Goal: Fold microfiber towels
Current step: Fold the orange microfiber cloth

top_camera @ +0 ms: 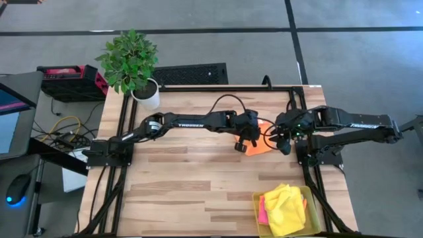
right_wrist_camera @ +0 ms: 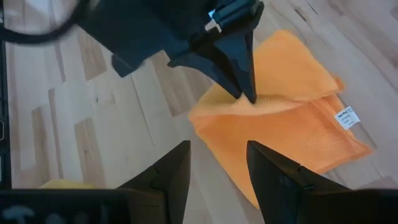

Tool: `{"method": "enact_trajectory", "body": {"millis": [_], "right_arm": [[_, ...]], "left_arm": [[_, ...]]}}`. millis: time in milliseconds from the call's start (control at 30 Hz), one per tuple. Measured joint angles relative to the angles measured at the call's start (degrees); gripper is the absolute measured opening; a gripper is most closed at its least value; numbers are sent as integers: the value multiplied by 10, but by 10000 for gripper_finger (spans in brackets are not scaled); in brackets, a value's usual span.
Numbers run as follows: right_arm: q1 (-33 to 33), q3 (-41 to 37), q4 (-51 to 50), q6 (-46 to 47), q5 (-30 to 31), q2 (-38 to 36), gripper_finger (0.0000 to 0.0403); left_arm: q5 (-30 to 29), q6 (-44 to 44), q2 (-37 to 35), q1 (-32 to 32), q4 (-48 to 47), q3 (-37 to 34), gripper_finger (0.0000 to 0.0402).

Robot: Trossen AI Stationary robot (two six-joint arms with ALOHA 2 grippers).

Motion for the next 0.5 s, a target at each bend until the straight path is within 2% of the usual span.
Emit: {"method": "enact_trajectory", "body": {"millis": [267,500], "right_arm": [[0,0,0,0,0,0,180],[0,0,0,0,1,0,178]], "left_arm": [[31,-1,27,3,81,0,0],[31,29,41,3,90,3,0]]}}
